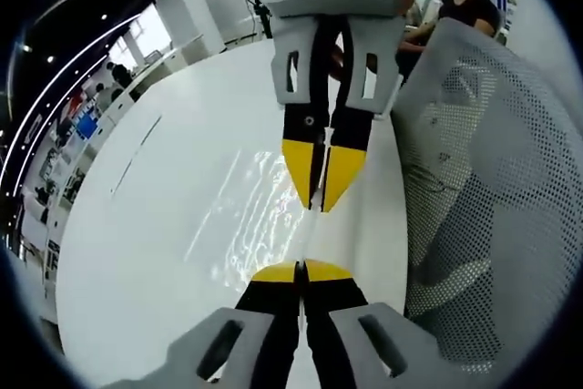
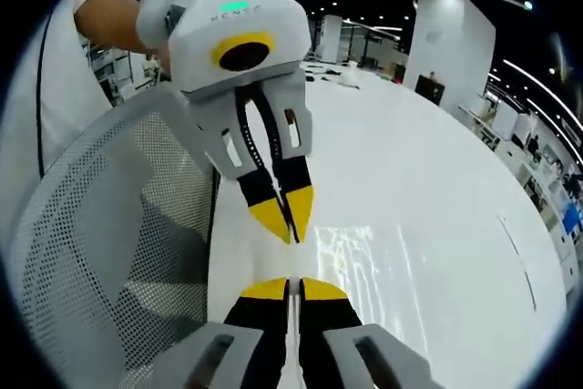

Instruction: Open the resealable bag by pulling the two sides of the seal apart until the entire bag opening is separated and visibly accessible.

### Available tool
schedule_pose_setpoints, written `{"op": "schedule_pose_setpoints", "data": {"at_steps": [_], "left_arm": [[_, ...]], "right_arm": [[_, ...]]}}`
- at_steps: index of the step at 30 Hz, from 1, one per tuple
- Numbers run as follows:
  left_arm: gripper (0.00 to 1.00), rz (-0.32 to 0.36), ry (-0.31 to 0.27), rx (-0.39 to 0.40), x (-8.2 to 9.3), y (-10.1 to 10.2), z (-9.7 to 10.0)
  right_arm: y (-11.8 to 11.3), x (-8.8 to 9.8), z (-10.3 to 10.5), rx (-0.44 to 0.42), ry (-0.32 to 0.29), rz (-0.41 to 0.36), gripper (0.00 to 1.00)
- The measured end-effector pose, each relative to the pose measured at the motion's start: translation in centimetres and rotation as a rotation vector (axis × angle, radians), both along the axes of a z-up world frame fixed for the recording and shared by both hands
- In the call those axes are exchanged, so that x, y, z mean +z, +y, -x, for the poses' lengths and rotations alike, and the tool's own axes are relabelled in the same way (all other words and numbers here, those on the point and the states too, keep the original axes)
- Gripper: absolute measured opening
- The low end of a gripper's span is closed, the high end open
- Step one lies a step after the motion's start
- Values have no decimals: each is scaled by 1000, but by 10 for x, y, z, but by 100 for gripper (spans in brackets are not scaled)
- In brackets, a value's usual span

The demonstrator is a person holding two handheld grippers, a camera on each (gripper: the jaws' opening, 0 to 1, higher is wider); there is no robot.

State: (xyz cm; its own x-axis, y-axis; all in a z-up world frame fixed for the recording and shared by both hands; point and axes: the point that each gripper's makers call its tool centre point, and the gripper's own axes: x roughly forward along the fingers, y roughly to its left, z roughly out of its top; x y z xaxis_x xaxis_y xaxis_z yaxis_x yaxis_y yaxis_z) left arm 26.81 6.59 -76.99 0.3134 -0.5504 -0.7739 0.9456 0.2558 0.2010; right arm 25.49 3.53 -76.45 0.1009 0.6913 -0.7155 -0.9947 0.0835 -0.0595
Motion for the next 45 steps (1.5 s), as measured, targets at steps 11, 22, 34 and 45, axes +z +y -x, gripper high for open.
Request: {"op": "schedule_pose_setpoints", "data": {"at_steps": [11, 22, 34, 45], "left_arm": [[0, 0, 4, 6, -1, 0, -2], [0, -3, -2, 3, -1, -3, -3], [0, -6, 0, -11, -1, -5, -2], [0, -39, -70, -36, 0, -2, -5]], "right_arm": [[-31, -5, -3, -13, -18, 50, 0], [-57, -15, -2, -57, -16, 72, 0], [-66, -17, -6, -74, -23, 90, 0], [-63, -13, -6, -99, 44, 89, 2]]}}
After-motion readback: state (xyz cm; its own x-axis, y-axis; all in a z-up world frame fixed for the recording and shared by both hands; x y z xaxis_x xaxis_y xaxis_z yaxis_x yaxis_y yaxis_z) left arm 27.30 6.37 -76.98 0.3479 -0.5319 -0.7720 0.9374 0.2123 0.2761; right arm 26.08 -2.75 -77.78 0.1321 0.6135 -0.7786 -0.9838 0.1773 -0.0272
